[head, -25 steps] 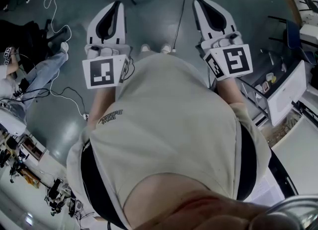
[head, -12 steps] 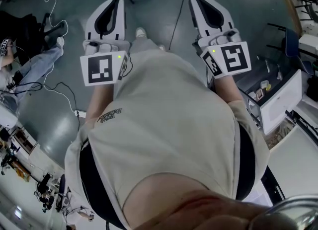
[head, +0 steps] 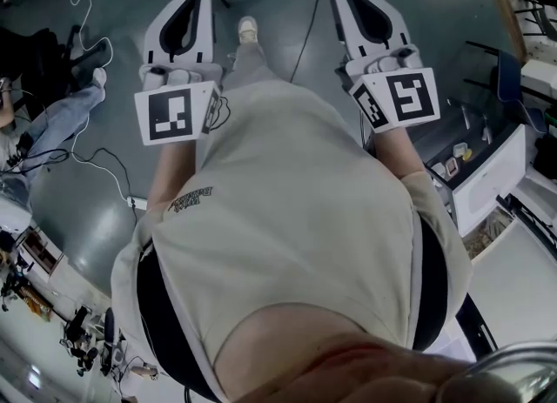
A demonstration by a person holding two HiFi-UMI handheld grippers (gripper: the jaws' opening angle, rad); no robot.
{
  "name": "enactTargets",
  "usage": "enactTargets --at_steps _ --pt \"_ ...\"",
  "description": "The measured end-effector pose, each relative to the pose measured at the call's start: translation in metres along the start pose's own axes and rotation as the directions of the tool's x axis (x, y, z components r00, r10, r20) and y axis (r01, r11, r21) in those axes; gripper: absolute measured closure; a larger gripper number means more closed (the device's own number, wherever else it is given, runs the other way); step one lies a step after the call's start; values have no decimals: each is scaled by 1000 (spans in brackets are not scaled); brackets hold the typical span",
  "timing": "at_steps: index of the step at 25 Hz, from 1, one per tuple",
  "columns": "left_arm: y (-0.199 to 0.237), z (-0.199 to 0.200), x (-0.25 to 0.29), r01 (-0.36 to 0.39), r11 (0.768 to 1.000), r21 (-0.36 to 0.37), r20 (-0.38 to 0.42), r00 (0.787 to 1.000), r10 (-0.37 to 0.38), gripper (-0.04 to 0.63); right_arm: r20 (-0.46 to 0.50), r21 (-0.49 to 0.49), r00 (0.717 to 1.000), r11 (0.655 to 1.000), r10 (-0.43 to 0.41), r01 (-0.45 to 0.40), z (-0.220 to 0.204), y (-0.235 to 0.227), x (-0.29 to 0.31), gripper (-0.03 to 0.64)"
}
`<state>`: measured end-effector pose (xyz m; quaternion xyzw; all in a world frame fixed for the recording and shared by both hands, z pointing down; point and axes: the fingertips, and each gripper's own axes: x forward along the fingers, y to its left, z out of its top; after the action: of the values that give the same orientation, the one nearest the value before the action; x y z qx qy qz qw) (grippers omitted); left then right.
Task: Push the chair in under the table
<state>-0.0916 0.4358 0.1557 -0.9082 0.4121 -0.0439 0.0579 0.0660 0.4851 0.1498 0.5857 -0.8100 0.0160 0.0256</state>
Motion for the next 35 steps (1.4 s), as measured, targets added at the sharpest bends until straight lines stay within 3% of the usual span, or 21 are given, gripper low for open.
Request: enactTargets --at_steps 11,26,35 --pt "31 -15 70 27 1000 -12 -34 999 -27 584 -51 21 999 1000 -4 5 -14 -37 67 607" --pt "118 -34 198 72 994 -78 -107 991 -80 584 -131 38 991 999 -15 20 -13 -90 218 607" --pt "176 -40 255 89 992 -93 -111 989 -100 584 -122 16 992 999 -29 32 4 -104 305 607"
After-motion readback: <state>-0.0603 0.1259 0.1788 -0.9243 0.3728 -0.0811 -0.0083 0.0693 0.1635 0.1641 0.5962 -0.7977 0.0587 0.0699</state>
